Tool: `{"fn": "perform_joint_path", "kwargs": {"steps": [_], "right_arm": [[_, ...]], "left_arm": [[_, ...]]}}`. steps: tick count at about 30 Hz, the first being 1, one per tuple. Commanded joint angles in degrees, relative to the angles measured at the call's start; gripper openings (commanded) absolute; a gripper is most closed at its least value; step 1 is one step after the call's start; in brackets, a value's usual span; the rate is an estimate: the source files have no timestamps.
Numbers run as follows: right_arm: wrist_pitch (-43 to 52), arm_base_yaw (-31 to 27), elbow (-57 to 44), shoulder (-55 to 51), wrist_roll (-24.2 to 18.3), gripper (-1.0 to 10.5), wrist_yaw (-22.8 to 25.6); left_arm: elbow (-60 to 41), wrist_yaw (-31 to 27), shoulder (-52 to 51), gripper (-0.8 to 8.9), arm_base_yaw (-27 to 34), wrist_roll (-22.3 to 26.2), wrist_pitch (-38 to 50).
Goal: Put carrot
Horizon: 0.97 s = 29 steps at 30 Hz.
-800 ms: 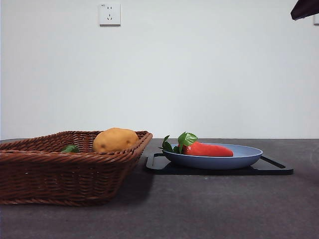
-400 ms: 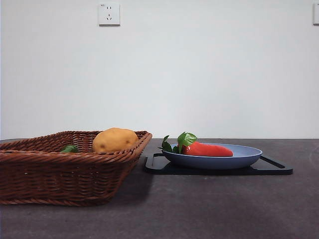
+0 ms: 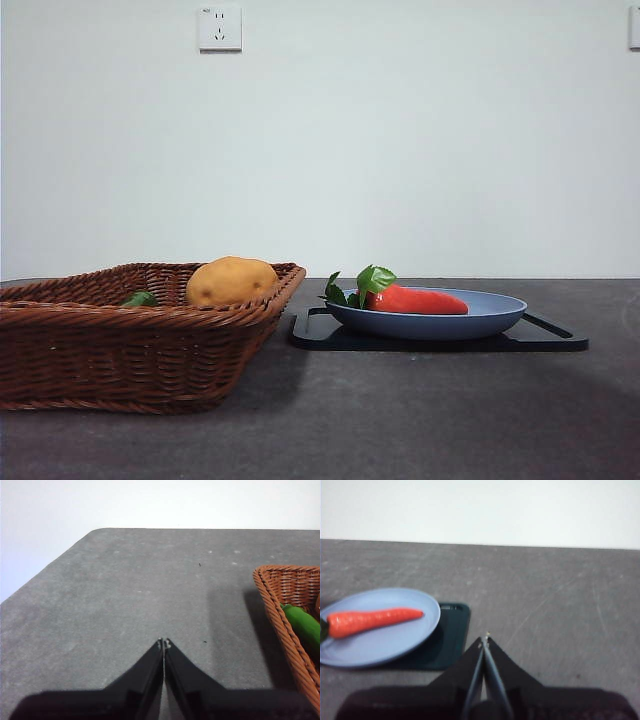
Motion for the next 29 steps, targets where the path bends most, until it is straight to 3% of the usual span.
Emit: {"fn": "perform_joint_path", "kwargs": {"steps": [1, 16, 29], "right_arm": [[2.0, 0.0, -2.3, -1.7, 1.4, 0.1, -0.1], [1.7, 0.0, -8.2, -5.7, 4.2, 0.1, 0.1], [1.8, 0.0, -8.2, -5.7, 4.2, 0.1, 0.4]], "left_arm": [[-0.3, -0.2, -0.2, 0.08, 0.2, -0.5, 0.6], [-0.3, -0.2, -0.2, 0.08, 0.2, -0.5, 0.6], [-0.3, -0.2, -0.2, 0.08, 0.2, -0.5, 0.6]]}}
